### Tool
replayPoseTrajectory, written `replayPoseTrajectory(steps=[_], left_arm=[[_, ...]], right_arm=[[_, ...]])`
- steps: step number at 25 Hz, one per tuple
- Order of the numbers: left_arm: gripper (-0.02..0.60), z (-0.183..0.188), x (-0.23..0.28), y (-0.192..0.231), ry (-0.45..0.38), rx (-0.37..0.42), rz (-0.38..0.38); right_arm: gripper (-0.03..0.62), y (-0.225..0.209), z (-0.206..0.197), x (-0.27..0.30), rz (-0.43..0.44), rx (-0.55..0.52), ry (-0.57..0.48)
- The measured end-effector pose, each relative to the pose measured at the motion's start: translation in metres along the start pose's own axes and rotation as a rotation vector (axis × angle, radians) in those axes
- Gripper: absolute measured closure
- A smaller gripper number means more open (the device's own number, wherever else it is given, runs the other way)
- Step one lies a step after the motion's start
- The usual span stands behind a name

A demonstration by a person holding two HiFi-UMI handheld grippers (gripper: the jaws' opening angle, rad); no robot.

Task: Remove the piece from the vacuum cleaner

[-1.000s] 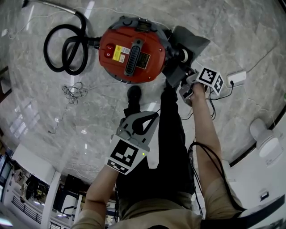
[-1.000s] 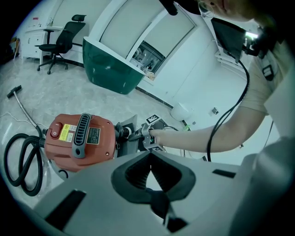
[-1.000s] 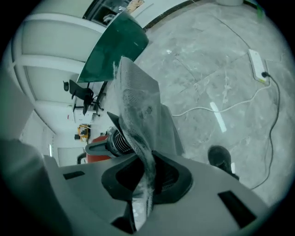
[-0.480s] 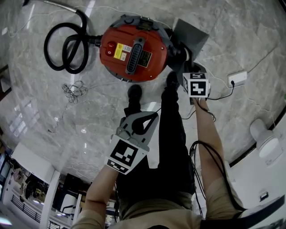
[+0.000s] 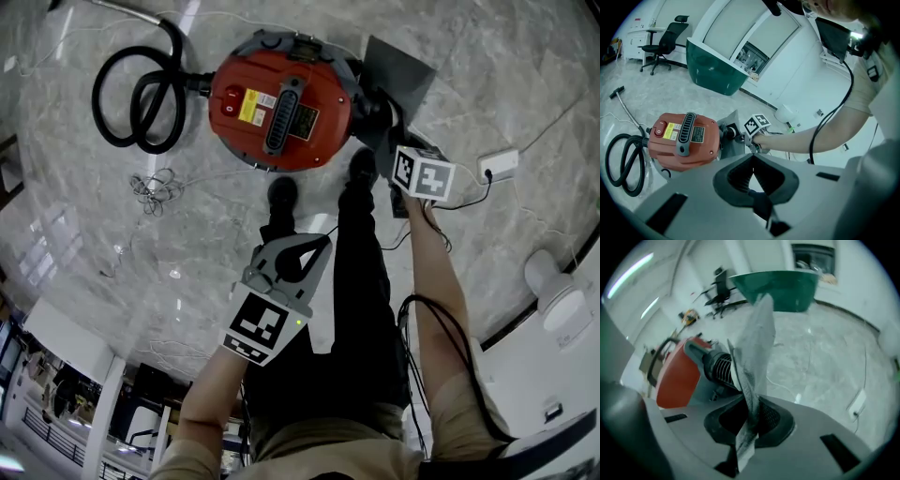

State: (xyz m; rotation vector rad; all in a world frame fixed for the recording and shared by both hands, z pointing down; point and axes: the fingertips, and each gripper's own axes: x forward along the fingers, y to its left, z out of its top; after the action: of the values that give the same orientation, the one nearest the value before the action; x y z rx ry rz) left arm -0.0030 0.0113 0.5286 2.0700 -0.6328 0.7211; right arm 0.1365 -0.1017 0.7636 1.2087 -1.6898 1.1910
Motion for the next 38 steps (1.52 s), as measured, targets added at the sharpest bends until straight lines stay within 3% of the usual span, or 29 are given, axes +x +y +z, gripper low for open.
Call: replayPoseTrajectory(steps=[4, 6, 8, 10, 11, 14, 15, 16, 22, 33, 38], left_arm=[[0.578, 0.001, 0.004, -0.002, 0.0, 0.002, -0.005], [0.577, 0.002, 0.005, -0.003, 0.0, 0.004, -0.007], [0.578, 0.003, 0.006, -0.003, -0.001, 0.008, -0.007], [0.578, 0.005, 0.006, -0.003, -0.001, 0.009, -0.005], [0.578, 0.006, 0.007, -0.002, -0.001, 0.009, -0.005], [0.578, 0.006, 0.007, 0.0, 0.003, 0.009, -0.003], [0.578, 0.007, 0.008, 0.0, 0.004, 0.009, -0.003], [0.578, 0.007, 0.009, 0.0, 0.005, 0.008, -0.004], [0.577, 0.011, 0.016, -0.002, 0.011, 0.007, -0.022], [0.578, 0.019, 0.014, 0.009, 0.004, 0.012, -0.014], [0.578, 0.02, 0.01, 0.011, 0.007, 0.017, -0.01]], right_arm=[[0.568, 0.002, -0.001, 0.002, 0.137, 0.41, -0.02], [0.563, 0.003, -0.003, 0.003, 0.247, 0.679, -0.023], [0.559, 0.003, -0.003, 0.004, 0.321, 0.826, -0.019], [0.559, 0.001, -0.003, 0.004, 0.309, 0.737, -0.001], [0.559, -0.001, -0.003, 0.004, 0.27, 0.611, 0.014], [0.569, -0.01, 0.0, 0.002, 0.068, 0.06, 0.069], [0.571, -0.013, 0.001, 0.002, 0.026, -0.058, 0.079], [0.571, -0.016, 0.002, 0.002, 0.01, -0.104, 0.082], [0.574, -0.043, -0.009, -0.003, -0.003, 0.04, 0.082], [0.574, -0.057, -0.024, -0.011, -0.002, 0.079, 0.105], [0.574, -0.066, -0.019, -0.012, 0.023, 0.204, 0.076]])
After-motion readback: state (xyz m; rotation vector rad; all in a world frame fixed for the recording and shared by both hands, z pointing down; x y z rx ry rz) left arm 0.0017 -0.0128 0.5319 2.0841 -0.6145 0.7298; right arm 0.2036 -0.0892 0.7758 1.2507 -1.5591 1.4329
